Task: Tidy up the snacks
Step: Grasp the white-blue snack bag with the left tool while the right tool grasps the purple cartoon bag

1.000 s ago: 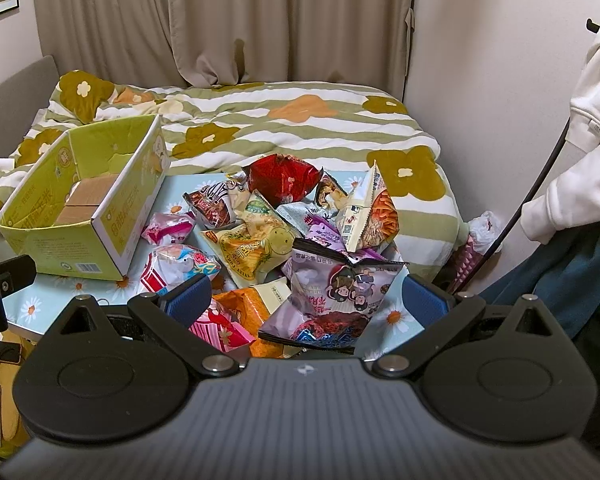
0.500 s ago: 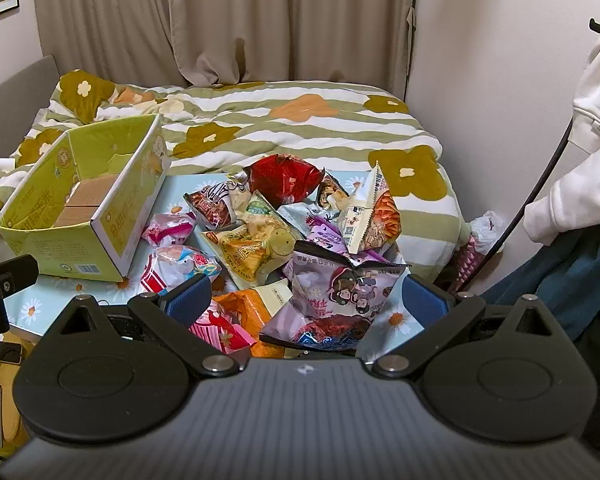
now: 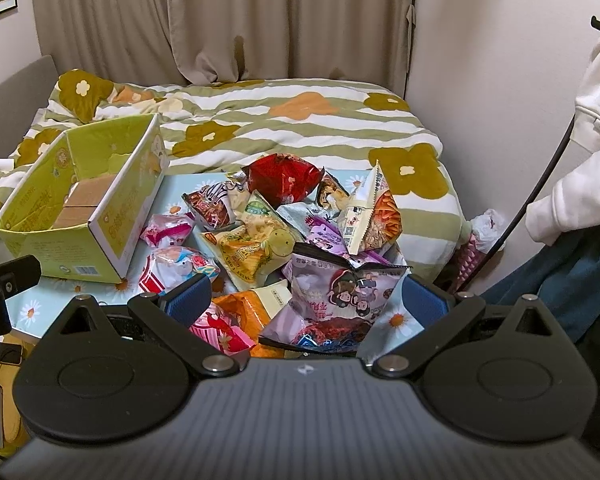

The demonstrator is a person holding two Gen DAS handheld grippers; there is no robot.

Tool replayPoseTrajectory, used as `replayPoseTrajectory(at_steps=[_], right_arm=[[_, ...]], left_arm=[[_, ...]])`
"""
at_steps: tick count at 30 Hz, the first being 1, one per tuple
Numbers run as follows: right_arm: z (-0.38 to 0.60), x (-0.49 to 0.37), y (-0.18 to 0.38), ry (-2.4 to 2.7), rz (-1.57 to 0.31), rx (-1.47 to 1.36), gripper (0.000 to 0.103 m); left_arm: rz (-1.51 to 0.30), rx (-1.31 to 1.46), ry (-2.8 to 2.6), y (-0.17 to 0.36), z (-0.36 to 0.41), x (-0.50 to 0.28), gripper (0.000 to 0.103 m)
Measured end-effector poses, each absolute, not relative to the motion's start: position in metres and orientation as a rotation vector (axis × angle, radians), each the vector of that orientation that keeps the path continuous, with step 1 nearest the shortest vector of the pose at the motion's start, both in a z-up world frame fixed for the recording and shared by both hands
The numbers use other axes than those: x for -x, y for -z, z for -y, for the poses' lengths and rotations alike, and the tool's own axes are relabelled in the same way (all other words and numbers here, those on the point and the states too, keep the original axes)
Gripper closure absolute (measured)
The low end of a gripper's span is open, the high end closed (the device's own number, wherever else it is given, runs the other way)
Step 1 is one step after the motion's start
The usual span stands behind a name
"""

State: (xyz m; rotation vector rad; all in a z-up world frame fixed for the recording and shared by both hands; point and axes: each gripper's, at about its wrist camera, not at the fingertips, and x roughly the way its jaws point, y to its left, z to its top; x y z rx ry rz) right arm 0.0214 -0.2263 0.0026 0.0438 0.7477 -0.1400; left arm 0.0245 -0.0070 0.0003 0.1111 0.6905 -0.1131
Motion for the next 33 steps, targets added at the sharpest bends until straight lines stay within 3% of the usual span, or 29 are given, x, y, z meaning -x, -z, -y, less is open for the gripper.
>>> replayPoseTrajectory(at_steps=[7, 18, 33], right_arm=[[0.243, -0.034, 0.007, 0.143, -0.804, -0.075, 0.0], [0.271, -0.062, 0.064, 0.187, -0.899, -0.206, 0.0], [0.273, -0.097, 0.103, 0.295, -0.946, -0.289, 0.0]], left_arm=[[-0.692, -0.168, 0.169, 0.009, 0.024, -0.049, 0.0], [-0.795, -0.307, 0.333, 0.077, 0.063, -0.116, 0.0], [-0.928, -0.502, 0.461, 0.155, 0.092, -0.179, 0.002]])
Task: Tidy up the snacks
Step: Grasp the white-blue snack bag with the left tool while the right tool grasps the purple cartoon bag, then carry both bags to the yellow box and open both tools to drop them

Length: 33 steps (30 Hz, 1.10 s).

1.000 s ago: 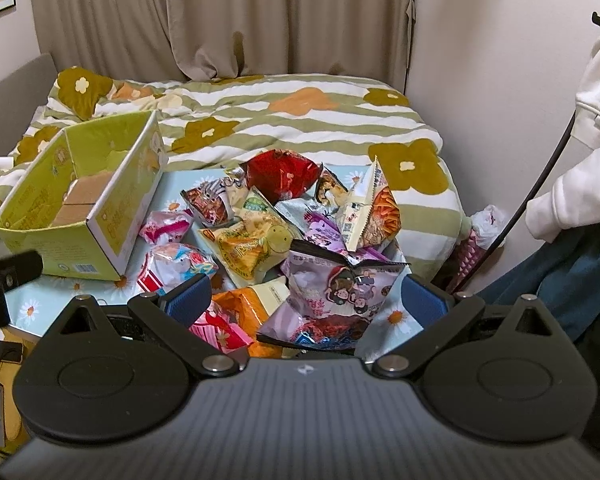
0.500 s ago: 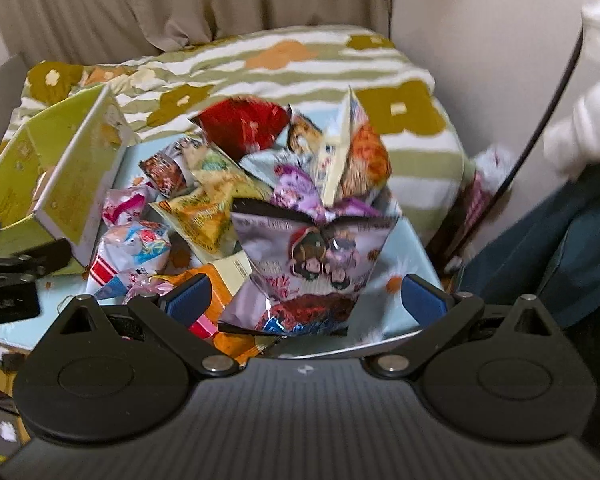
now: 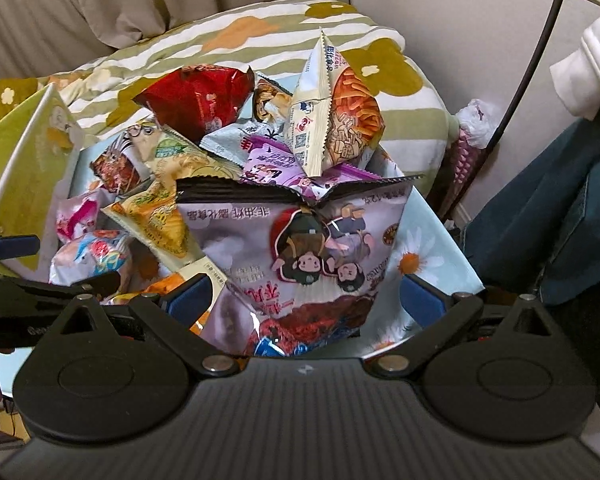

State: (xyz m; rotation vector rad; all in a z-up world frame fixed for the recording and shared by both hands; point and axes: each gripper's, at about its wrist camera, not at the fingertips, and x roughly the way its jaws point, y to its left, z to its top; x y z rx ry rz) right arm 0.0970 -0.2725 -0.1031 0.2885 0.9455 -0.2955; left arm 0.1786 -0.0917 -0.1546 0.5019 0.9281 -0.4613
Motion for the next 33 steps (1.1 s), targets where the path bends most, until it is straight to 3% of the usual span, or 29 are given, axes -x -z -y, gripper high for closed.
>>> replayPoseTrajectory(at_steps=[19, 22, 24, 27, 33], right_arm=[[0.273, -0.112, 0.118, 0.305, -0.931, -0.312, 0.002], [0.271, -0.113, 0.118, 0.304, -0.932, -0.29, 0.007], [0.271, -0.113, 0.117, 0.303, -0.928, -0.288, 0.021], [0.273, -0.111, 0.116, 0.305, -0.925, -0.283, 0.03], [0.277, -0.104, 0.106, 0.319, -0.904, -0.263, 0.034]], left_arm=[[-0.91, -0.578, 0.509, 0.16, 0.087, -0.186, 0.04], [-0.906, -0.573, 0.512, 0.158, 0.083, -0.186, 0.042], [-0.899, -0.571, 0.513, 0.156, 0.081, -0.185, 0.042], [-0.88, -0.569, 0.51, 0.15, 0.081, -0.183, 0.042], [-0.844, -0.564, 0.494, 0.137, 0.083, -0.175, 0.043]])
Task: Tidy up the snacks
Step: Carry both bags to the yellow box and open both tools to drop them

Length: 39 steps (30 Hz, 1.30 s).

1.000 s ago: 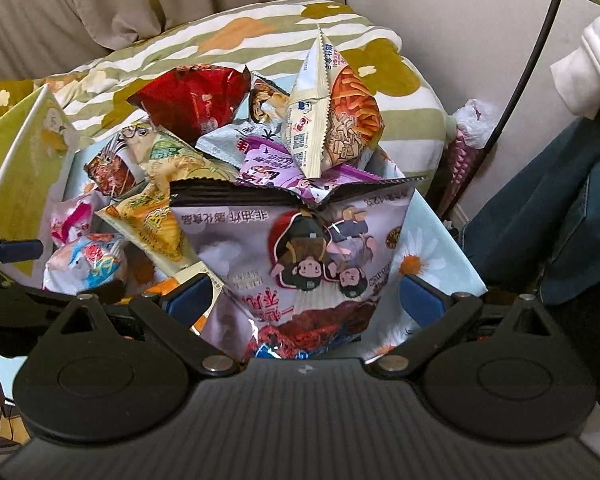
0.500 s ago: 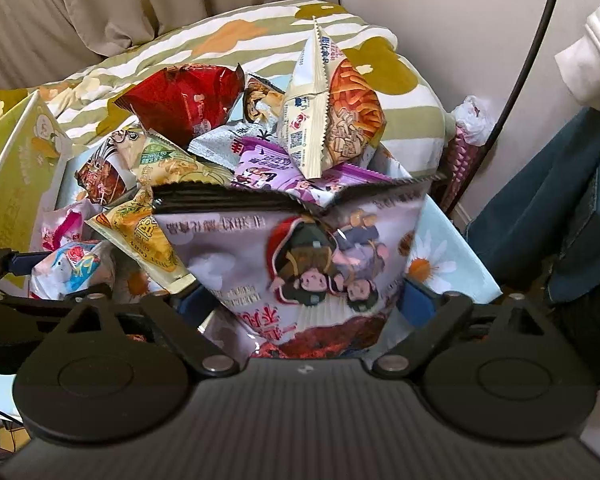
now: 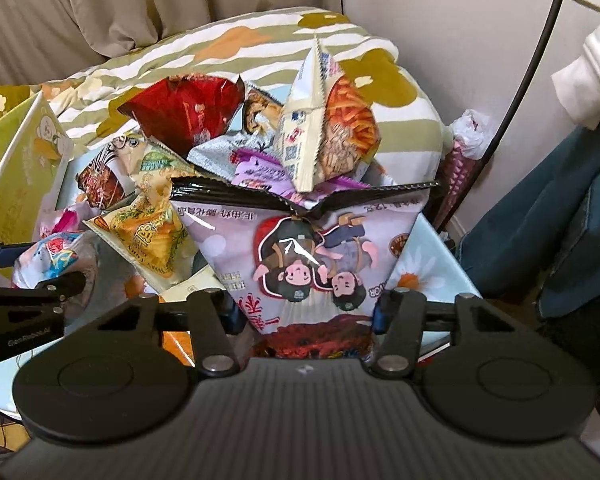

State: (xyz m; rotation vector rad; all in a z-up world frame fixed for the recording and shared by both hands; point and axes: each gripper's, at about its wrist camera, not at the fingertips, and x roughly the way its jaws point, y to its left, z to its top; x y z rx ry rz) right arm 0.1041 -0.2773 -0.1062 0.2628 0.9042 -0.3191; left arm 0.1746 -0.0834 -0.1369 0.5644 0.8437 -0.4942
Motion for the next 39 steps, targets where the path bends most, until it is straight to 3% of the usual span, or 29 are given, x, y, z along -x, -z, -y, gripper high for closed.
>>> replayPoseTrajectory(at_steps=[21, 30, 39], right_arm=[[0.258, -0.095, 0.027, 0.08, -0.77, -0.138, 0.034], [0.198, -0.139, -0.016, -0.136, -0.684, -0.048, 0.034], [0.105, -0.219, -0.039, -0.246, -0.664, -0.067, 0.034]], left_arm=[[-0.645, -0.438, 0.249, 0.042, 0.063, -0.125, 0.042], [-0.57, -0.368, 0.021, -0.003, 0.004, -0.139, 0.042], [-0.549, -0.358, -0.084, -0.015, -0.078, -0.197, 0.042]])
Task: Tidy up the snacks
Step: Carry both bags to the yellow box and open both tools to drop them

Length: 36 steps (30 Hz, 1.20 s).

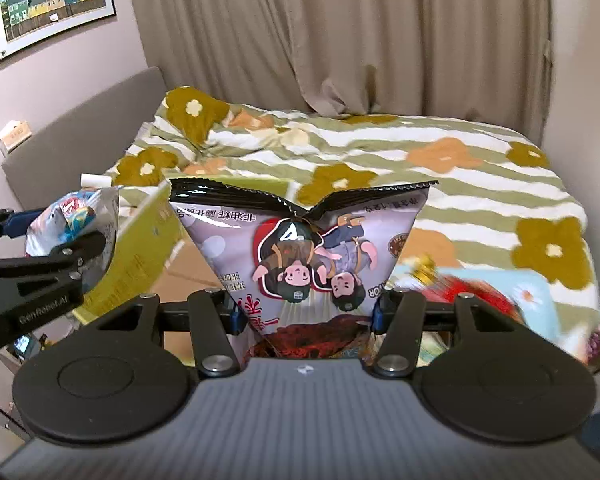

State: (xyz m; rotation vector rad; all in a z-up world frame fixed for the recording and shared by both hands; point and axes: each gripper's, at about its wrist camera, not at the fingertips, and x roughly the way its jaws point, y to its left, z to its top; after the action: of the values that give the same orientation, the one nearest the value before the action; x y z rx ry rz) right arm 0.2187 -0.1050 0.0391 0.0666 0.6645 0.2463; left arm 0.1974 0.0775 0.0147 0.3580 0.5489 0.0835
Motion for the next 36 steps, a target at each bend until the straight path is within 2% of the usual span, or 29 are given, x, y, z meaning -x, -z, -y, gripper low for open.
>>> replayPoseTrajectory(at_steps=[10, 20, 21, 25, 27, 36], right_arm=[[0.027, -0.326, -0.025, -0.219, -0.762, -0.114, 0.034], [0.004, -0.387, 0.01, -0.093, -0.845, -0.112, 0.034], [0.004, -0.389, 0.009, -0.089, -0.846, -0.111, 0.034], [0.002, -0.394, 0.005, -0.09, -0.839, -0.092, 0.034], [0.002, -0.394, 0.005, -0.096, -0.831, -0.083, 0.034], [-0.009, -0.402, -0.004, -0.189, -0.827, -0.079, 0.034]], left_arm=[[-0.649, -0.279, -0.01, 0.013, -0.133, -0.306, 0.041], [-0.797, -0.225, 0.082, 0.07, -0.14, -0.379, 0.04], [-0.807, -0.22, 0.084, 0.072, -0.14, -0.382, 0.038], [-0.82, -0.184, 0.077, 0.07, -0.149, -0.382, 0.005], [-0.806, -0.155, 0.087, 0.063, -0.158, -0.374, 0.001], [-0.801, -0.082, 0.033, 0.038, -0.184, -0.355, 0.001]])
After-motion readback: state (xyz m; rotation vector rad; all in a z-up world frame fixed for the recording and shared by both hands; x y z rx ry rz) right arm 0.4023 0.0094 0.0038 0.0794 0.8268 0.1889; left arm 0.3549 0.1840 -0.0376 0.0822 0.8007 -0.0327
